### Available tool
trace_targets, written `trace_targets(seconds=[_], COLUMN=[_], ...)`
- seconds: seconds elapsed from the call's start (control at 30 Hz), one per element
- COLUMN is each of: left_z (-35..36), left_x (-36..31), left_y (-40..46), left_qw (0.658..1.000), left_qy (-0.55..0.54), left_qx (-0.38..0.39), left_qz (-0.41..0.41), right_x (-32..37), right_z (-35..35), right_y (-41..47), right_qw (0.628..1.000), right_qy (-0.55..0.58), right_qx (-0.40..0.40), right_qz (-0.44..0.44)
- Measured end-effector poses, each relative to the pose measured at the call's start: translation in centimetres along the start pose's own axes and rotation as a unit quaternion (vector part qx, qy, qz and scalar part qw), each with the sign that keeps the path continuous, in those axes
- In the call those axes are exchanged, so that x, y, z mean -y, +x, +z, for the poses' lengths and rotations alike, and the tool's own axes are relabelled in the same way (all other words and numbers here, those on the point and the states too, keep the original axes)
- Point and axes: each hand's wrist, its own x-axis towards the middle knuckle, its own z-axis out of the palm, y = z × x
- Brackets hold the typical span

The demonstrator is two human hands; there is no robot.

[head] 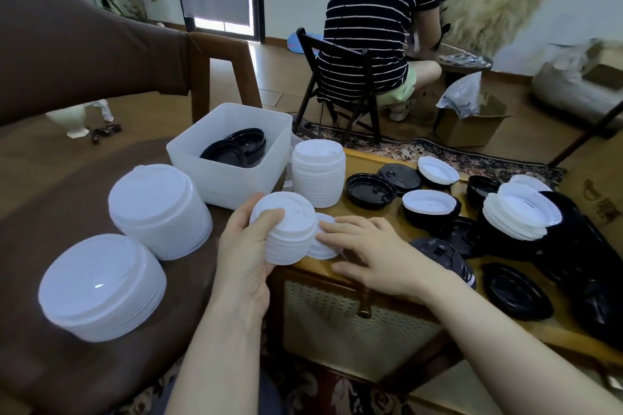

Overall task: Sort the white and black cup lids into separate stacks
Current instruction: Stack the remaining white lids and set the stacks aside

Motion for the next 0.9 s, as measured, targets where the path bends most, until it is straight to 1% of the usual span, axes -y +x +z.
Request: trace_targets(seconds=[0.17,0.23,0.37,0.53,0.67,0.73,0.77,0.83,0.9], left_z=[0.6,0.7,1.0,1.4,1.8,2.1,2.3,2.6,2.8], left_x=[0.4,0.5,0.6,0.6,0.5,0.6,0.6,0.7,0.9], left_y=[0.3,0.4,0.5,0.7,0.4,0.2,0.1,-0.2,-0.3], left_qw=[0.999,0.999,0.998,0.998,0.995,0.992,0.991,0.989,0.987], left_qy=[-0.018,-0.029,-0.039,-0.041,-0.054,-0.059,-0.060,-0.062,-0.070], left_qx=[0.013,0.017,0.012,0.006,0.033,0.049,0.059,0.074,0.077], left_qz=[-0.032,-0.042,-0.047,-0.055,-0.082,-0.096,-0.102,-0.115,-0.124], right_x=[-1.3,-1.6,-1.4,-0.6,-1.0,-1.3,-1.5,-1.8,-2.0], right_z=[-1.6,-2.0,-1.8,-0.5,-0.6,-1.2,-1.8,-3.0,-4.1], right_y=[-1.9,-2.2,-1.4,0.1,-0.4,-0.9,-1.3,-2.1,-2.8], right_qw=[0.999,0.997,0.990,0.991,0.988,0.981,0.972,0.947,0.924], right_qy=[-0.009,-0.005,0.042,0.022,0.048,0.082,0.117,0.196,0.243], right_qx=[-0.015,-0.041,-0.089,-0.047,-0.063,-0.097,-0.124,-0.180,-0.230], right_qz=[0.043,0.064,0.098,0.123,0.131,0.147,0.159,0.179,0.185])
